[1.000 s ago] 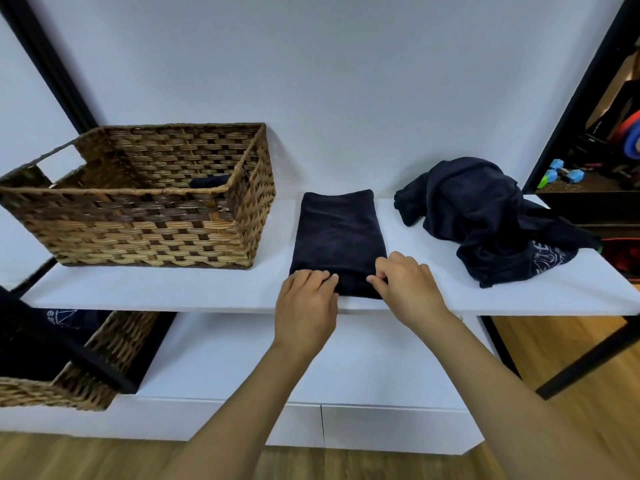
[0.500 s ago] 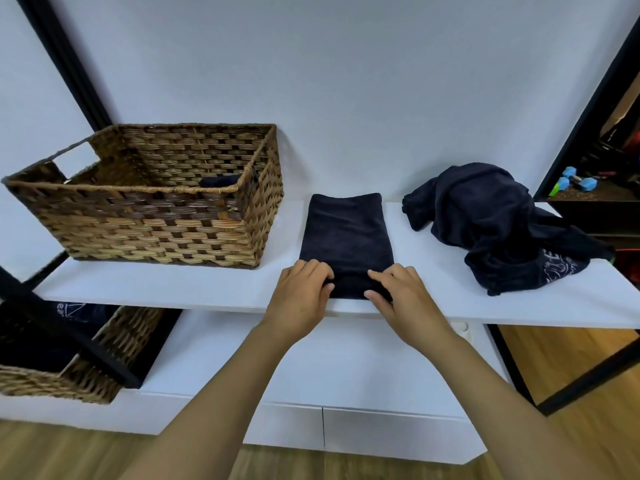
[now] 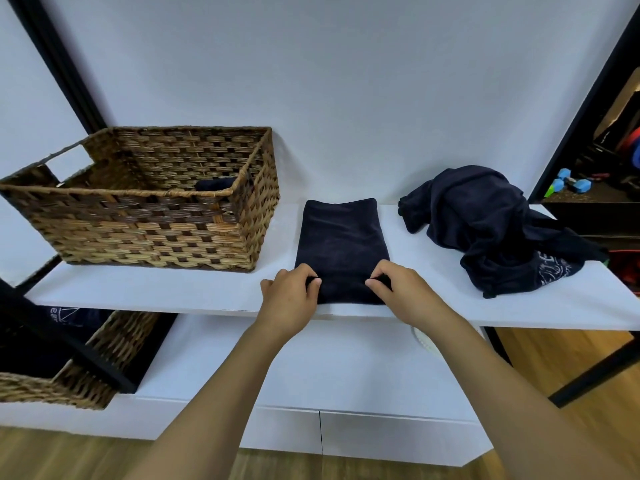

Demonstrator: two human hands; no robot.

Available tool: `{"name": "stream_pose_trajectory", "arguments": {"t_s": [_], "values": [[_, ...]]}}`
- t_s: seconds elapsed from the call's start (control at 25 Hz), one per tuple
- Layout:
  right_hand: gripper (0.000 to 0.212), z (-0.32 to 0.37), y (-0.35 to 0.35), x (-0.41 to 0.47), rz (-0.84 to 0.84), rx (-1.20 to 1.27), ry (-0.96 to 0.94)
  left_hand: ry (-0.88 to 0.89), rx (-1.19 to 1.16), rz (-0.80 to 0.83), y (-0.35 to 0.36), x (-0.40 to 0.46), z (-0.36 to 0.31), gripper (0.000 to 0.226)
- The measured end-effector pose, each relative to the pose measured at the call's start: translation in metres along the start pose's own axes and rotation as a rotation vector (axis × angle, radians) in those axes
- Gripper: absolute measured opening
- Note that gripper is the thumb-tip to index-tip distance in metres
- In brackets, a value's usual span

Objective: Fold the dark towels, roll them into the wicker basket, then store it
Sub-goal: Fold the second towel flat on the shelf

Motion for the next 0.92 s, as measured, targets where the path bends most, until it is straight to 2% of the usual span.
{"name": "stream_pose_trajectory", "arguments": {"t_s": [0.08,0.16,0.24,0.32,0.4,0.44,0.48,0.56,0.64,0.76,0.92], "values": [[0.016,0.002,0.001,0.000,-0.028,-0.028,0.001,0.011,0.165,-0.068,-0.005,0.001,-0.009,0.008],[0.020,0.005,0.001,-0.003,-0.075,-0.080,-0.022,0.168,0.335,-0.209,-0.011,-0.006,-0.027,0.019],[0.021,0.008,-0.001,-0.004,-0.110,-0.158,-0.030,0.426,0.333,-0.274,0.001,-0.021,-0.046,0.030],[0.021,0.023,-0.010,-0.005,-0.269,-0.358,-0.085,0.536,0.257,-0.247,0.016,-0.030,-0.055,0.031],[0.024,0.055,-0.002,-0.012,-0.448,-0.474,-0.294,0.480,0.190,-0.230,0.021,-0.029,-0.053,0.028],[0.024,0.067,0.012,-0.019,-0.460,-0.444,-0.413,0.445,0.165,-0.229,0.022,-0.027,-0.051,0.025],[0.028,0.072,0.027,-0.025,-0.400,-0.364,-0.468,0.417,0.148,-0.228,0.021,-0.026,-0.050,0.023],[0.040,0.056,0.044,-0.034,-0.301,-0.240,-0.430,0.397,0.120,-0.208,0.021,-0.024,-0.045,0.024],[0.044,0.029,0.039,-0.037,-0.340,-0.287,-0.403,0.383,0.103,-0.206,0.017,-0.025,-0.034,0.030],[0.039,0.011,0.022,-0.034,-0.378,-0.306,-0.386,0.356,0.099,-0.191,0.009,-0.024,-0.012,0.037],[0.033,0.013,0.008,-0.027,-0.390,-0.415,-0.383,0.366,0.114,-0.084,0.005,-0.014,-0.013,0.035]]}}
Point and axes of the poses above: each hand's wrist, its own x-axis towards the middle knuckle, its own y-axis out of the palm, z = x × y, the point moved 7 cm from there along x, towards the middle knuckle, and after that the axes turned 3 degrees about y, right-handed, at the moved point
